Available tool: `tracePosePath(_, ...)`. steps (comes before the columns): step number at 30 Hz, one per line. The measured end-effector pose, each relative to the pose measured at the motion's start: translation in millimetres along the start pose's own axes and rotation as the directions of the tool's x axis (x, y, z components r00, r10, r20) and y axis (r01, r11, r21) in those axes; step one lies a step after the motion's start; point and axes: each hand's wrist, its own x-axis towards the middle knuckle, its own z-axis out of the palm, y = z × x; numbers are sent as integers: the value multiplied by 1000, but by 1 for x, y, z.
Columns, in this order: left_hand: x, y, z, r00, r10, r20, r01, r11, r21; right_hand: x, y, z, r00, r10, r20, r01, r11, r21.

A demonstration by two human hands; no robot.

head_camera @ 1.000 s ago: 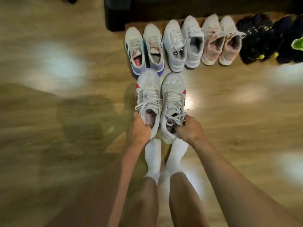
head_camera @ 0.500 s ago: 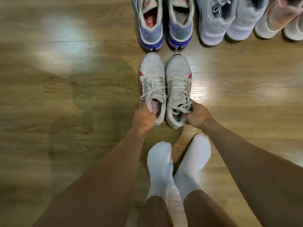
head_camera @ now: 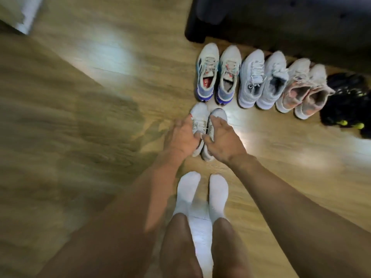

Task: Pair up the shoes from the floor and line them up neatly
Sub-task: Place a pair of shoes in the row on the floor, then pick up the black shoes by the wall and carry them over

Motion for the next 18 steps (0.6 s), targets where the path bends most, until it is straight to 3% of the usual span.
tracePosePath(3, -81, 35, -91, 981, 125, -148, -107, 986, 126, -66, -63, -74, 979, -198, -44, 188, 966, -175)
tracePosePath(7, -208, 76, -197, 918, 282, -279, -211, 943, 259, -167, -130, -170, 894, -427, -137, 353, 859, -370)
tracePosePath(10, -300, 91, -262, 822, 351, -448, -230, 925, 303, -238, -181, -225, 818, -552, -160, 443, 783, -436)
tracePosePath(13, -384, 83, -307, 725, 343, -598, -193, 934, 301, -301, -239, -261, 723, -682, -105, 538, 652, -535)
tracePosePath(18, -512, 35, -357, 596, 249, -763, -80, 965, 251, -401, -339, -276, 495, -868, -43, 670, 412, -618)
